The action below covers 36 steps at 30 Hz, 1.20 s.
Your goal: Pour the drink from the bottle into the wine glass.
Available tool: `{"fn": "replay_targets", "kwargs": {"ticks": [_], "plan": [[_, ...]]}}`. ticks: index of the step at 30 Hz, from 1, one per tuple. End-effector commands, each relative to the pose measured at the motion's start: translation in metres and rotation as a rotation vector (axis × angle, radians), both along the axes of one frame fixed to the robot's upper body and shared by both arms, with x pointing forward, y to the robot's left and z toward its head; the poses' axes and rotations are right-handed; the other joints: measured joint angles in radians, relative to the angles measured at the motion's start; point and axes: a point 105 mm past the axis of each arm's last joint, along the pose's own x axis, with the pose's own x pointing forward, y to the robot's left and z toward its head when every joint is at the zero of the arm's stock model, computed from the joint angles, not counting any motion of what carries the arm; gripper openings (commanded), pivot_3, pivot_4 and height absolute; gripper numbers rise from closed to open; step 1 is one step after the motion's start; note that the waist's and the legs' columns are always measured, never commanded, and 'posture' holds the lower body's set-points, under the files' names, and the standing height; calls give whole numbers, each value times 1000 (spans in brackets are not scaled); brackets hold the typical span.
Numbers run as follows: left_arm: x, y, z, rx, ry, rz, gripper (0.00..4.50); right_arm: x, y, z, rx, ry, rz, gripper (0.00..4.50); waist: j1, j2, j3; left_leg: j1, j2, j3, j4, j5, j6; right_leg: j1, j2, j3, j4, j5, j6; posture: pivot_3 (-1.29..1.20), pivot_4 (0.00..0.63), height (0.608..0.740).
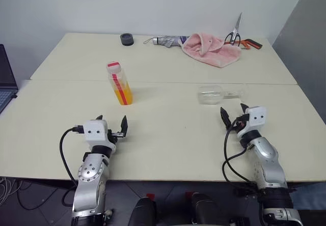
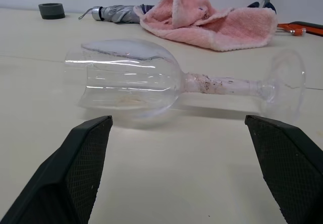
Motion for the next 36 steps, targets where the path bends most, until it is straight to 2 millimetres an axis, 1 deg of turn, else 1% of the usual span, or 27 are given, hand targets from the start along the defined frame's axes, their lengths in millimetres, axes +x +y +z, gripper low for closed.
{"fn": "replay_targets", "kwargs": {"ticks": [1,7,13,17,26,28,29,32,33,36], "plan": [[-2,-3,19,9,-78,-19,4462,1,-1,13,2,-49,3,4500,0,0,0,0,0,0,0,0,0,0,0,0,0,0,0,0,150,740],[1,-3,18,-5,-59,-22,4462,0,-1,13,2,-50,4,4500,0,0,0,0,0,0,0,0,0,0,0,0,0,0,0,0,150,740],[1,-4,22,8,-90,-56,4462,-1,1,12,0,-50,9,4500,0,0,0,0,0,0,0,0,0,0,0,0,0,0,0,0,150,740],[-1,4,22,-12,-97,-23,4462,0,7,11,-7,-48,43,4500,0,0,0,0,0,0,0,0,0,0,0,0,0,0,0,0,150,740],[3,5,23,0,-88,-40,4462,0,17,18,-44,-69,135,4500,0,0,0,0,0,0,0,0,0,0,0,0,0,0,0,0,150,740],[5,5,24,6,-84,-31,4462,-4,24,21,-54,-65,205,4500,0,0,0,0,0,0,0,0,0,0,0,0,0,0,0,0,150,740],[6,5,25,3,-80,-27,4462,-8,31,22,-59,-55,269,4500,0,0,0,0,0,0,0,0,0,0,0,0,0,0,0,0,150,740],[11,4,30,3,-78,-24,4462,-24,59,26,-48,3,501,4500,-1,0,0,0,0,0,0,0,0,0,0,0,0,0,0,0,150,740],[13,4,31,13,-71,-20,4462,-29,69,31,-46,11,569,4500,-1,0,0,0,0,0,0,0,0,0,0,0,0,0,0,0,150,740],[21,2,38,19,-70,-13,4462,-40,90,44,-64,25,713,4500,-1,0,0,0,0,-2,0,0,0,0,1,-1,0,0,0,0,150,740]]}}
